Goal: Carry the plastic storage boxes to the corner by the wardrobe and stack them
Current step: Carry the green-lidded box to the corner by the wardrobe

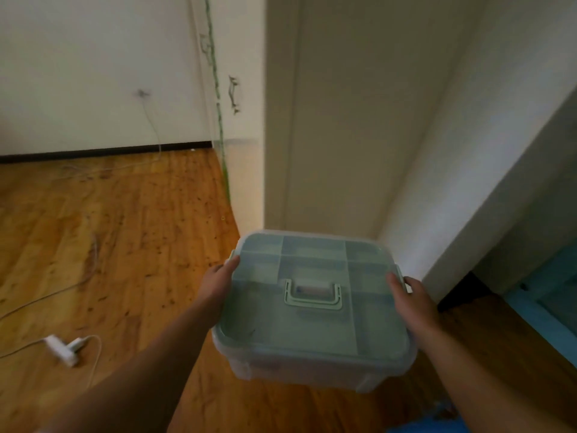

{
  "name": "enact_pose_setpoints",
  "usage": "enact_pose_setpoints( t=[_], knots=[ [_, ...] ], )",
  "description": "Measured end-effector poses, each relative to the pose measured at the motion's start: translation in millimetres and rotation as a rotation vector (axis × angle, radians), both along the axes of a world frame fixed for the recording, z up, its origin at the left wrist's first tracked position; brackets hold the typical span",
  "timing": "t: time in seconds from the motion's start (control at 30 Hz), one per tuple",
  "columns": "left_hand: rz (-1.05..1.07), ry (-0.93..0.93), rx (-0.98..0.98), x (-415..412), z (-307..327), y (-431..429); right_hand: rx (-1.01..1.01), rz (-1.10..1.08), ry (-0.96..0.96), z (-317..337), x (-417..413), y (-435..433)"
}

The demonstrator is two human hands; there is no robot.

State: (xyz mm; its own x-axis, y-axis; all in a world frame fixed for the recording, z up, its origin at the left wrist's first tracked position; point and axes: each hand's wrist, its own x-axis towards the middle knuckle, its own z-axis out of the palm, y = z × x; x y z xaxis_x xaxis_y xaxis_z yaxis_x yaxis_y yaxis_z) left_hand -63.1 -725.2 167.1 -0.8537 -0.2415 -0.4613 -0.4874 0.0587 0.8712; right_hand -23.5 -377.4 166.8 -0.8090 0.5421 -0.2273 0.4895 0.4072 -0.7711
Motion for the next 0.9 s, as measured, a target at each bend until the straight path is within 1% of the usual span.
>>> enact_pose_setpoints(
  t=[0.4, 0.5, 0.6, 0.9],
  knots=[
    [0.266, -0.022, 0.008, 9.5, 6.9, -153.1, 0.067, 0.275, -0.036, -0.6, -67.2, -154.0],
    [0.301, -0.009, 0.0, 8.9, 5.5, -180.2, 0.076, 0.327, -0.024, -0.4, -88.7, -181.7],
    [0.384, 0.008, -0.016, 7.5, -0.5, -207.5, 0.061, 0.382, -0.015, -4.1, -111.4, -213.5],
    [0.521, -0.061, 0.004, -26.8, -9.9, -266.6, 0.03, 0.529, -0.014, -16.2, -191.9, -281.5]
  ],
)
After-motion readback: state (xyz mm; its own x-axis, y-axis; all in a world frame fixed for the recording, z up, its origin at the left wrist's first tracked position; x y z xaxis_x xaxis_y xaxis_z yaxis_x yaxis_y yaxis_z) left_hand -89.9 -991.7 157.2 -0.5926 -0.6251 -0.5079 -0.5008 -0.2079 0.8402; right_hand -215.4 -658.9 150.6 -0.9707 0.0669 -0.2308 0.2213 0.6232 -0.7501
